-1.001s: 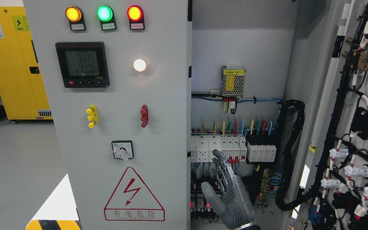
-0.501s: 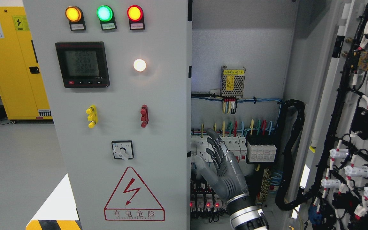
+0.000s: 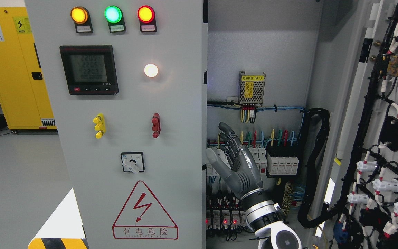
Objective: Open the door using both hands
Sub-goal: 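Reach the right hand into the gap behind the panel door's inner edge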
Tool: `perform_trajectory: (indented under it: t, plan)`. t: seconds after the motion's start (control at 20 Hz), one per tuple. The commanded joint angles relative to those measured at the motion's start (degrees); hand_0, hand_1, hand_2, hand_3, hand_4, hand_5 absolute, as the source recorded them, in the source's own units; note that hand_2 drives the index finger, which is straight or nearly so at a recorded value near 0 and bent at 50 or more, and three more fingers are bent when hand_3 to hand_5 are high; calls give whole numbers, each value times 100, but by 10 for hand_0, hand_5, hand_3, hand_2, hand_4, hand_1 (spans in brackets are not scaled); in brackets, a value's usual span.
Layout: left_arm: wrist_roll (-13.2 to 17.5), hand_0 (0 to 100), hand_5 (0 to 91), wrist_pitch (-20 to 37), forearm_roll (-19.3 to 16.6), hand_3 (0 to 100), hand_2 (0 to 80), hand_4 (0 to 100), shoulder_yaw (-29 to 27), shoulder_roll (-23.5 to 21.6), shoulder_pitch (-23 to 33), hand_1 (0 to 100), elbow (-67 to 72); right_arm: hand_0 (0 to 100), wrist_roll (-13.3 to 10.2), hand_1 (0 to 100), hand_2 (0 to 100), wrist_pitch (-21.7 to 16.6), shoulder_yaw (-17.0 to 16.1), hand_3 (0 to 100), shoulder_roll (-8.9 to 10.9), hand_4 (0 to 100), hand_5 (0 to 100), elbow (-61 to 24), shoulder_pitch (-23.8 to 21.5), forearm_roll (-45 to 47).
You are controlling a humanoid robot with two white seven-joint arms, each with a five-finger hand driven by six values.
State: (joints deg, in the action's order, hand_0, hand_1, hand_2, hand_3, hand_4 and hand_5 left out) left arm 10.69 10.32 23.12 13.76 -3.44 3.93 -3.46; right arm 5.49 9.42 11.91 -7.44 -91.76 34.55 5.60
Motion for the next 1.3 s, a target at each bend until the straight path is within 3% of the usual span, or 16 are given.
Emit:
perform_trajectory:
  t: [0.0, 0.35, 0.45, 0.7, 0.9, 1.25]
  plan:
    - [-5, 120, 0, -4, 0, 0, 0, 0, 4, 54, -24, 556, -5, 0, 146, 500, 40, 217, -119, 0, -21, 0, 0, 492, 271, 29]
    - [-5, 120, 0, -4, 0, 0, 0, 0, -5, 54, -33, 556, -5, 0, 189, 500, 40, 271, -119, 0, -12, 0, 0, 659, 456, 221]
    - [-5, 120, 0, -4, 0, 0, 0, 0, -5, 62, -33, 556, -5, 0, 470, 500, 40, 280, -119, 0, -3, 0, 0, 677, 500, 511]
    - [-5, 120, 0, -4, 0, 0, 0, 0, -5, 71, -33, 556, -5, 0, 629, 500, 40, 280, -215, 0, -3, 0, 0, 940, 676, 696]
    - [-5, 120, 0, -4, 0, 0, 0, 0, -5, 71, -33, 556, -5, 0, 971, 500, 40, 280, -303, 0, 41, 0, 0, 1125, 860, 1180]
    - [-5, 120, 0, -4, 0, 0, 0, 0, -5, 80, -42, 556, -5, 0, 1534, 500, 40, 289, -365, 0, 49, 0, 0, 1292, 948, 1216]
